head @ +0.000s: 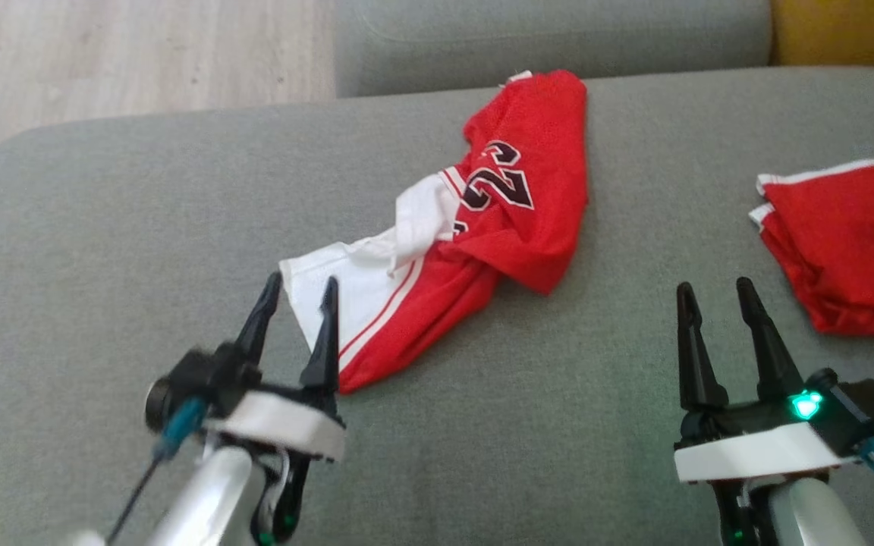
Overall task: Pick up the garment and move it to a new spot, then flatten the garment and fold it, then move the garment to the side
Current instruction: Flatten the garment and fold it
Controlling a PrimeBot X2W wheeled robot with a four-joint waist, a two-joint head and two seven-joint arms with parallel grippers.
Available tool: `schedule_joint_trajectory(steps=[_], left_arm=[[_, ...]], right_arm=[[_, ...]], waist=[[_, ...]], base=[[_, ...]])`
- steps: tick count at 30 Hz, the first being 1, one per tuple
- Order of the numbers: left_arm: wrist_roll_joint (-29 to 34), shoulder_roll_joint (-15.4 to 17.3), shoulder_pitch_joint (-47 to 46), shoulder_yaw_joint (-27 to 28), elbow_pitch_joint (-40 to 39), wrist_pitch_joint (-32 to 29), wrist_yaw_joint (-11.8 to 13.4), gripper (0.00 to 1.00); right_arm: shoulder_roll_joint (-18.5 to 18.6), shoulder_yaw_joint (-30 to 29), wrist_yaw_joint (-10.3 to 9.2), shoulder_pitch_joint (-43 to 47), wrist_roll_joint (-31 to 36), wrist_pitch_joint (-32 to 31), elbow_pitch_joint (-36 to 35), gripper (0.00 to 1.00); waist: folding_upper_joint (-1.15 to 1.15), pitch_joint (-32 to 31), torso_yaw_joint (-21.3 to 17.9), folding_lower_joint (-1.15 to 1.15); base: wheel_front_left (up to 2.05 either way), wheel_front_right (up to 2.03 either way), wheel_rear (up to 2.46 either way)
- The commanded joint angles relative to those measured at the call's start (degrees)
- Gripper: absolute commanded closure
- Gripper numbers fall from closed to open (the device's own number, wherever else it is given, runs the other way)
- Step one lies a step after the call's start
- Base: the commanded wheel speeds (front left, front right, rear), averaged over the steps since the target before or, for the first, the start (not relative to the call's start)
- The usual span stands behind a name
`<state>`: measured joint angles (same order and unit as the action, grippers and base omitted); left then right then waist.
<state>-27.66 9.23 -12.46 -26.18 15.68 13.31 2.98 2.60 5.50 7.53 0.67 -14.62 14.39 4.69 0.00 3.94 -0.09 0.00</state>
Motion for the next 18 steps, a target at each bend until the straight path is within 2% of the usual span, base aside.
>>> schedule_joint_trajectory(steps=[1, 5, 7, 9, 13, 18], left_arm=[[-0.1, 1.2, -5.8, 0.8, -0.7, -3.0, -1.5, 0.0], [-3.4, 2.5, -12.5, -2.1, 1.8, -14.4, -7.3, 0.0], [-7.1, 2.8, -16.7, -2.9, 3.1, -21.8, -9.0, 0.0], [-10.3, 3.8, -21.5, -3.4, 4.3, -29.1, -9.8, 0.0], [-13.6, 6.8, -29.7, -4.5, 7.5, -39.7, -10.3, 0.0], [-16.9, 7.7, -34.8, -4.9, 10.9, -46.2, -10.4, 0.0]], right_arm=[[0.3, 1.8, -0.04, -2.9, -0.4, 0.6, -2.0, 0.0], [0.3, 2.3, -0.04, -4.3, -0.7, 0.6, -2.3, 0.0], [0.3, 2.7, -0.04, -5.0, -0.8, 0.6, -2.3, 0.0], [0.3, 3.3, -0.04, -5.8, -0.9, 0.6, -2.2, 0.0], [0.3, 5.0, -0.04, -7.6, -1.8, 0.6, -2.1, 0.0], [0.3, 5.9, -0.04, -8.6, -3.3, 0.6, -2.3, 0.0]], waist=[[0.0, 1.8, -1.6, 0.0], [0.0, 4.6, -3.1, 0.0], [0.0, 5.9, -3.8, 0.0], [0.0, 7.1, -4.7, 0.0], [0.0, 9.0, -7.3, 0.0], [0.0, 10.4, -9.7, 0.0]], base=[[0.0, 0.0, 0.0], [0.0, 0.0, 0.0], [0.0, 0.0, 0.0], [0.0, 0.0, 0.0], [0.0, 0.0, 0.0], [0.0, 0.0, 0.0]])
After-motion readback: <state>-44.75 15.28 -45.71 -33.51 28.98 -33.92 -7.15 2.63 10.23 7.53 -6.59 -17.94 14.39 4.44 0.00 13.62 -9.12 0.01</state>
